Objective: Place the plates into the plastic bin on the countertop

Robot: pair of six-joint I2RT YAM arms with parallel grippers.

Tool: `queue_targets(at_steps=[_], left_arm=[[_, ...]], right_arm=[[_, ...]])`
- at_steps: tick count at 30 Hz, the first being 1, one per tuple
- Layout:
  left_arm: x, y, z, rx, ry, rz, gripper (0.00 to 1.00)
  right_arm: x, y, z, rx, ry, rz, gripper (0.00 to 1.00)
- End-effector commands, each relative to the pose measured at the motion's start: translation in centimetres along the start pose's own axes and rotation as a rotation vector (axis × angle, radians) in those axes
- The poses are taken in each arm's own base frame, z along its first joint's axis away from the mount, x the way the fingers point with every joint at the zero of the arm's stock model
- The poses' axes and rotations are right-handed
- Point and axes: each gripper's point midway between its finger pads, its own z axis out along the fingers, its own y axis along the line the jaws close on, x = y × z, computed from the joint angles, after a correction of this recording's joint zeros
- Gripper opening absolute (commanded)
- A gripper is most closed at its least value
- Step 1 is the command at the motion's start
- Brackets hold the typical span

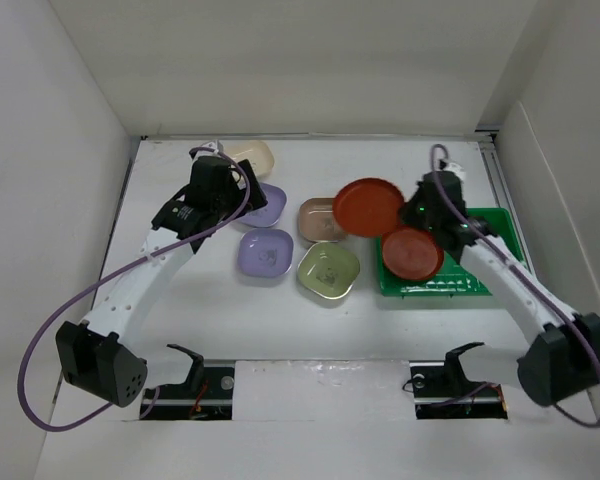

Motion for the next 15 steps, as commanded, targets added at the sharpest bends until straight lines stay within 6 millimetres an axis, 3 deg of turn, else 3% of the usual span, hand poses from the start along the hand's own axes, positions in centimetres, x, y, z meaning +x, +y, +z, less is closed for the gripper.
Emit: queue_targets(at_steps=[1,2,3,7,12,15], left_arm=[[-1.2,1.3,-0.1,-0.058,-0.072,-0.068,1.0],[-0.7,1.5,0.1,-0.065,-0.063,-0.076,1.0],[-0.6,1.6,0.3,-0.065,-0.063,-0.076,1.0],[-0.3,1.8,0.4,-0.07,-0.055,-0.075,1.0],[-0.2,1.7,0.4,-0.063,-0.05,-0.075,1.0],[0.1,1.7,0.2,-0.056,-0.044,-0.075,1.0]], right_arm=[[-3.3,-6.1,-3.4,0.146,-0.163,0.184,0.0],[-2.7,-9.5,-3.7,0.224,-0.18,0.226,0.0],[-3.2,-10.5,-5.3,0.232,-0.233,0.279,0.0],[-2.3,-16.3,-7.0,0.352,-0.304,0.372,0.0],[-1.1,-19.3,-5.8,0.418,-0.272,0.419,0.0],[-0.4,-19.7,-4.3,0.408,-0.221,0.426,0.0]])
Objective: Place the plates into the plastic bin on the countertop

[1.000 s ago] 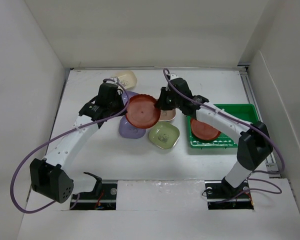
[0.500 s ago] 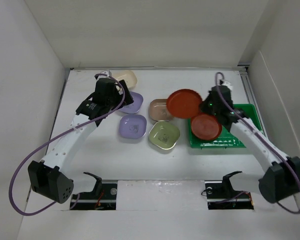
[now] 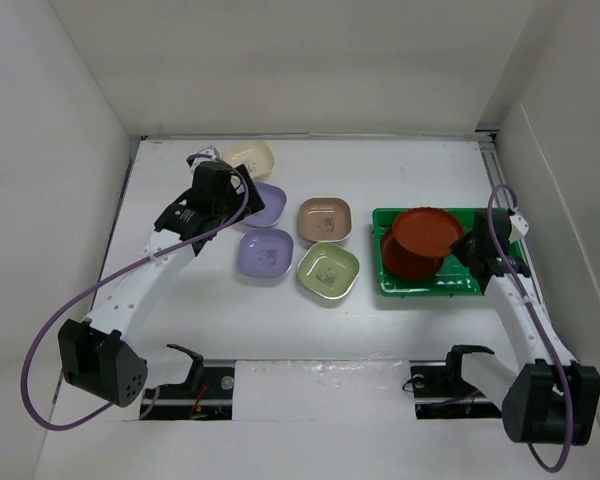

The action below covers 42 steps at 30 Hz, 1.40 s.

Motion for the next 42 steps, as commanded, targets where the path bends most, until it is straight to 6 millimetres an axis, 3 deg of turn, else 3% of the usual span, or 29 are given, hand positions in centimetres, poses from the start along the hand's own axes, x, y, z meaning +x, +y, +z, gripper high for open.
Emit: queue_targets(at_steps=[1,5,7,10,11,12,15,18,20,24,25,28,29,30,32,34,36,37,38,39,42], left_arm=[[-0.9,-0.2,-0.8,0.024,-0.037,-0.011,1.0],[-1.2,0.0,-1.0,0.015,-0.056,-0.013,1.0],[-1.2,0.3,-1.0,0.001,-0.055,-0.012,1.0],[-1.1,0.6,-1.0,-0.013,-0.055,-0.01,1.0],[-1.1,0.6,-1.0,-0.013,-0.055,-0.01,1.0],[-0.9,0.7,-1.0,-0.019,-0.048,-0.008,1.0],[-1.1,1.3,-0.5,-0.066,-0.058,-0.025,1.0],[-0.8,2.1,-0.3,-0.11,-0.052,-0.056,1.0],[-0.5,2.6,-0.2,-0.132,-0.05,-0.069,1.0],[1.0,4.8,0.3,-0.215,-0.055,-0.121,1.0],[0.8,5.0,0.3,-0.222,-0.062,-0.155,1.0],[1.4,7.0,0.6,-0.281,-0.05,-0.18,1.0],[1.3,7.1,0.7,-0.297,-0.05,-0.184,1.0],[1.7,7.6,0.8,-0.333,-0.029,-0.179,1.0],[1.1,8.4,0.4,-0.38,-0.048,-0.196,1.0],[0.5,9.0,-0.1,-0.428,-0.066,-0.199,1.0],[-0.3,9.0,-0.8,-0.432,-0.089,-0.185,1.0],[-1.1,9.1,-1.4,-0.429,-0.103,-0.183,1.0],[-1.5,9.9,-1.5,-0.448,-0.1,-0.151,1.0],[-2.2,9.9,-1.9,-0.436,-0.108,-0.149,1.0],[-3.1,9.7,-1.7,-0.366,-0.083,-0.086,1.0]], right_arm=[[-0.1,1.0,1.1,-0.051,0.019,0.033,0.0],[1.0,1.5,1.9,-0.07,0.07,0.028,0.04],[1.2,1.7,1.8,-0.086,0.085,0.017,0.11],[1.5,2.5,1.1,-0.131,0.098,0.004,0.36],[1.9,2.8,0.7,-0.14,0.107,-0.007,0.48],[1.7,3.2,0.0,-0.161,0.099,-0.012,0.71],[1.4,3.0,-1.0,-0.138,0.068,-0.02,0.98],[0.4,3.2,-2.5,-0.138,0.048,-0.022,1.0],[-0.6,4.4,-4.2,-0.199,0.013,-0.02,1.0],[0.1,10.5,-8.9,-0.486,0.046,-0.095,1.0],[1.0,13.2,-11.1,-0.581,0.083,-0.15,1.0],[4.5,16.3,-11.1,-0.576,0.158,-0.281,1.0],[6.2,18.6,-13.0,-0.637,0.18,-0.345,1.0],[8.8,19.1,-11.7,-0.604,0.23,-0.426,0.99],[11.8,21.0,-12.9,-0.634,0.285,-0.514,0.98],[15.3,21.6,-12.1,-0.609,0.336,-0.597,0.93],[18.5,21.8,-13.2,-0.618,0.351,-0.692,0.9],[20.1,21.3,-12.6,-0.585,0.364,-0.737,0.87],[20.8,21.1,-12.4,-0.571,0.349,-0.776,0.85],[22.1,21.1,-13.0,-0.594,0.358,-0.813,0.83],[24.2,20.2,-11.8,-0.571,0.368,-0.903,0.81]])
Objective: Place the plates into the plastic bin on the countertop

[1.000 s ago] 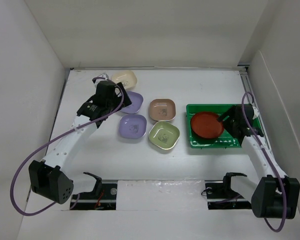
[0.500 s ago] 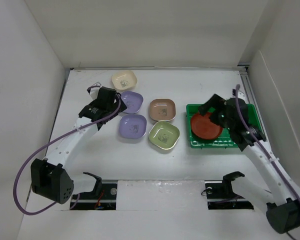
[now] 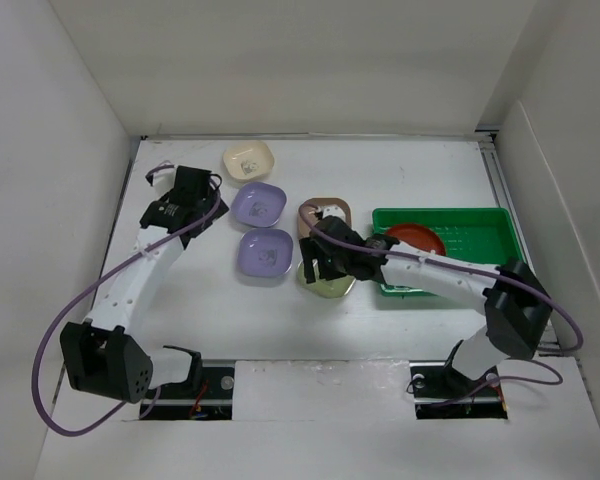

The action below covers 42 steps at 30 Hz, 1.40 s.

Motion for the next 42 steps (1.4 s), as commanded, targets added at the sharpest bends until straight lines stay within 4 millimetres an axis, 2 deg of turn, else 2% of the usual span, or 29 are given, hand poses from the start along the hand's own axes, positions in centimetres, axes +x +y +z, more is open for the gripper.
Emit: queue_targets(at_steps=[1,3,9,12,15,18,20,22,26,27,29,31,32,35,36,38,40,42], left_arm=[[-2.5,0.0,-1.3,0.054,-0.042,0.072,1.0],[-2.6,-0.1,-1.3,0.059,-0.048,0.083,1.0],[-1.0,0.2,-0.3,0.067,-0.014,0.114,1.0],[-1.2,0.0,-0.3,0.073,-0.021,0.11,1.0],[-1.3,0.1,-0.2,0.066,-0.028,0.118,1.0],[-1.2,0.3,-0.3,0.066,-0.028,0.118,1.0],[-1.2,0.3,-0.3,0.066,-0.028,0.118,1.0],[-1.2,0.3,-0.3,0.066,-0.028,0.118,1.0],[-0.9,0.3,-0.1,0.073,-0.022,0.128,1.0],[-0.9,0.3,-0.1,0.073,-0.022,0.128,1.0],[-0.8,0.1,-0.2,0.081,-0.015,0.128,1.0],[-0.8,0.1,-0.2,0.081,-0.015,0.128,1.0],[-0.8,0.1,-0.2,0.081,-0.015,0.128,1.0],[-0.7,0.0,-0.3,0.095,-0.016,0.124,1.0],[-0.6,-0.1,-0.3,0.103,-0.01,0.125,1.0],[-0.6,-0.1,-0.3,0.103,-0.01,0.125,1.0],[-0.7,-0.1,-0.5,0.109,-0.016,0.121,1.0],[-0.6,-0.2,-0.6,0.116,-0.011,0.132,1.0]], right_arm=[[-1.6,0.5,0.1,0.022,-0.065,-0.077,0.81],[-0.8,0.2,1.3,0.034,-0.046,-0.103,0.81],[1.9,0.2,4.3,0.044,0.03,-0.149,0.8],[3.1,0.7,5.5,0.008,0.067,-0.151,0.73],[4.4,1.5,5.5,-0.025,0.082,-0.167,0.73],[5.6,1.5,5.7,-0.029,0.102,-0.154,0.73],[5.9,1.3,5.8,-0.027,0.104,-0.14,0.73],[5.8,0.3,6.0,0.025,0.085,-0.12,0.74],[5.8,-0.3,5.2,0.044,0.072,-0.101,0.75],[5.7,0.0,4.6,0.036,0.068,-0.095,0.75],[4.7,0.5,3.6,0.037,0.019,-0.076,0.77],[3.3,0.9,1.8,0.031,-0.034,-0.031,0.78],[2.8,-0.1,1.3,0.08,-0.062,-0.014,0.78],[0.8,-1.4,-0.5,0.15,-0.145,0.054,0.79],[0.8,-2.2,-0.5,0.179,-0.146,0.077,0.79],[0.9,-3.6,-0.6,0.242,-0.15,0.133,0.79],[1.6,-5.2,-0.9,0.3,-0.14,0.168,0.75],[2.5,-5.7,-0.9,0.308,-0.136,0.219,0.74]])
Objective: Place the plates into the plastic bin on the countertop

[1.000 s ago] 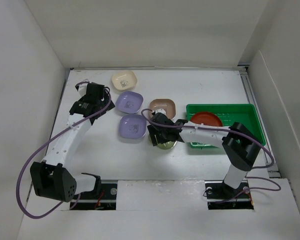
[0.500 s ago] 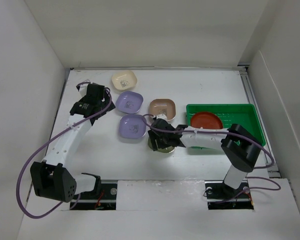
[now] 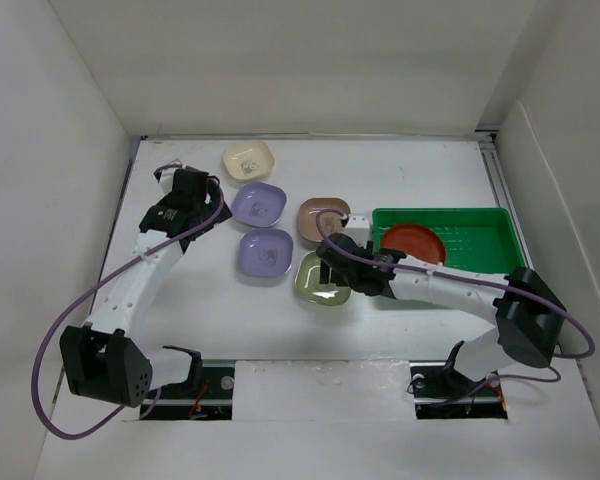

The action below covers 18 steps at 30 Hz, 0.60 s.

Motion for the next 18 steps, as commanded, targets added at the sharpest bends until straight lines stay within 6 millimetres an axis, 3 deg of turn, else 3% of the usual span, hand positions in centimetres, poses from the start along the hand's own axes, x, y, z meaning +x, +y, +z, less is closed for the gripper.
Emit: queue_targets(at_steps=[1,8,10,16,18], left_arm=[[-0.5,-0.2,-0.9,0.032,-0.028,0.003,1.0],[-0.7,-0.5,-1.1,0.057,-0.031,0.006,1.0],[-0.4,-0.4,-1.0,0.052,-0.024,0.01,1.0],[-0.4,-0.5,-1.2,0.065,-0.025,0.007,1.0],[-0.4,-0.5,-1.2,0.065,-0.025,0.007,1.0]], right_arm=[[1.3,-3.2,0.1,0.107,-0.002,0.088,0.72],[3.3,-3.9,0.7,0.099,0.036,0.152,0.66],[4.0,-4.2,1.6,0.115,0.054,0.161,0.63],[6.0,-5.3,3.7,0.13,0.116,0.199,0.25],[6.4,-5.6,3.7,0.137,0.122,0.194,0.21]])
